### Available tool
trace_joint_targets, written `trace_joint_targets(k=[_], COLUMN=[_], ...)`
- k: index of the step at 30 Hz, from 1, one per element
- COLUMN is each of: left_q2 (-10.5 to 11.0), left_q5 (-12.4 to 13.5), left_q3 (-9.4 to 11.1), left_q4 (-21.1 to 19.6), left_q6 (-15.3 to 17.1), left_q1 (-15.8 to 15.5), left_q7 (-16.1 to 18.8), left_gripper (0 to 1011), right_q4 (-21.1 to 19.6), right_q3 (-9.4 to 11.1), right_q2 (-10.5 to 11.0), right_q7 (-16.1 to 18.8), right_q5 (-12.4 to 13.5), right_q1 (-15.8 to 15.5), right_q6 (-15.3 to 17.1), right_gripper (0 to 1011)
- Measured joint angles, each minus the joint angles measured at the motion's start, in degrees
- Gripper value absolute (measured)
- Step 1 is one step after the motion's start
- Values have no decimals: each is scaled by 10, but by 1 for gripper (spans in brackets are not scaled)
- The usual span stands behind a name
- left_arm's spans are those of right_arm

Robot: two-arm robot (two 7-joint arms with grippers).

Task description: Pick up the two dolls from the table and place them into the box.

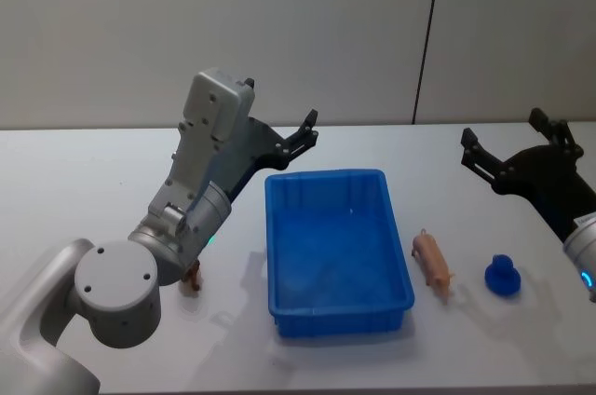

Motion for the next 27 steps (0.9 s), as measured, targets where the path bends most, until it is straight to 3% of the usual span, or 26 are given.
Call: trace_joint_targets(k=[13, 27], left_q2=[0, 0], left_q5=[0, 0], left_q3=[0, 0], left_q4=[0, 0], left_q6=[0, 0], left_q1=[0, 0], left_q7=[0, 0], left_gripper=[1001, 1001], right_q4=[13, 74], right_q3=[5, 13], right_q2=[-1, -5], right_q7=[5, 15], right_q5=[4, 12], right_q1=[9, 36], right_q6=[5, 43], right_gripper=[1001, 1001])
